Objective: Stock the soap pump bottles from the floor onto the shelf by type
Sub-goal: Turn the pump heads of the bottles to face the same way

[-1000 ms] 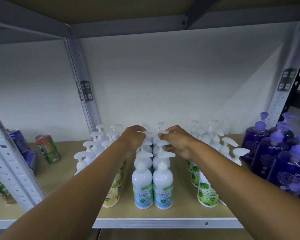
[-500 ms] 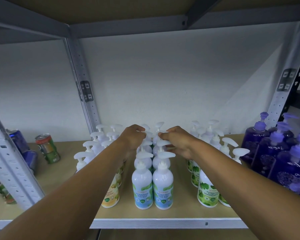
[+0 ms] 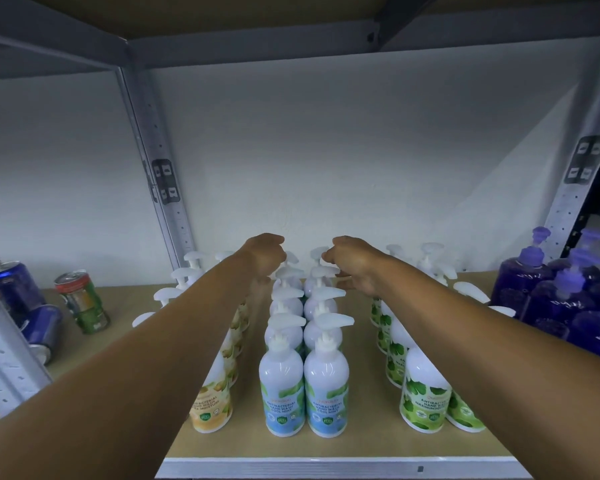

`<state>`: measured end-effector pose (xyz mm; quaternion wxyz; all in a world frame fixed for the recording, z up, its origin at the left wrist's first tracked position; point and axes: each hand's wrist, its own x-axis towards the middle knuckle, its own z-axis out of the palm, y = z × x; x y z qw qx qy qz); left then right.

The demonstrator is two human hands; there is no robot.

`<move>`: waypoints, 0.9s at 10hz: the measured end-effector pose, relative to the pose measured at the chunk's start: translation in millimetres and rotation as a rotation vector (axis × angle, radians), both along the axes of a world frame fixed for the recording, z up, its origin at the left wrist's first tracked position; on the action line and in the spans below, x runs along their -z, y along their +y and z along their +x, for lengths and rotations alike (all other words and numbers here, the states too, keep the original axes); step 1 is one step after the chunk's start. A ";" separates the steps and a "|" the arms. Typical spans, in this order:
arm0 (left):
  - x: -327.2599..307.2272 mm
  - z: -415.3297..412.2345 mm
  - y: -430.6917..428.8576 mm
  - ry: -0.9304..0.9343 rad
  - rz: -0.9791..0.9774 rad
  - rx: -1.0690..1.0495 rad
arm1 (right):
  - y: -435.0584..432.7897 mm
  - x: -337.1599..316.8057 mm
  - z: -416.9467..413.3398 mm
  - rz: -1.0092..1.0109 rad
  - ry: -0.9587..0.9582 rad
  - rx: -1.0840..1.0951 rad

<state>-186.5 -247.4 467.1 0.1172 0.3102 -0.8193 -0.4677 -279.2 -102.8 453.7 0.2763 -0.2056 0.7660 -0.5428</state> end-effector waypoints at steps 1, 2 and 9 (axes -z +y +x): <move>3.2 -4.8 -3.9 -0.036 0.003 0.035 | -4.4 1.8 -4.3 -0.001 -0.031 -0.024; 10.4 -2.1 -9.1 -0.069 0.159 0.078 | -5.0 2.9 -2.8 -0.016 -0.070 -0.050; 11.4 -3.2 8.3 0.012 0.035 -0.071 | -3.8 14.4 -9.4 -0.064 -0.038 -0.005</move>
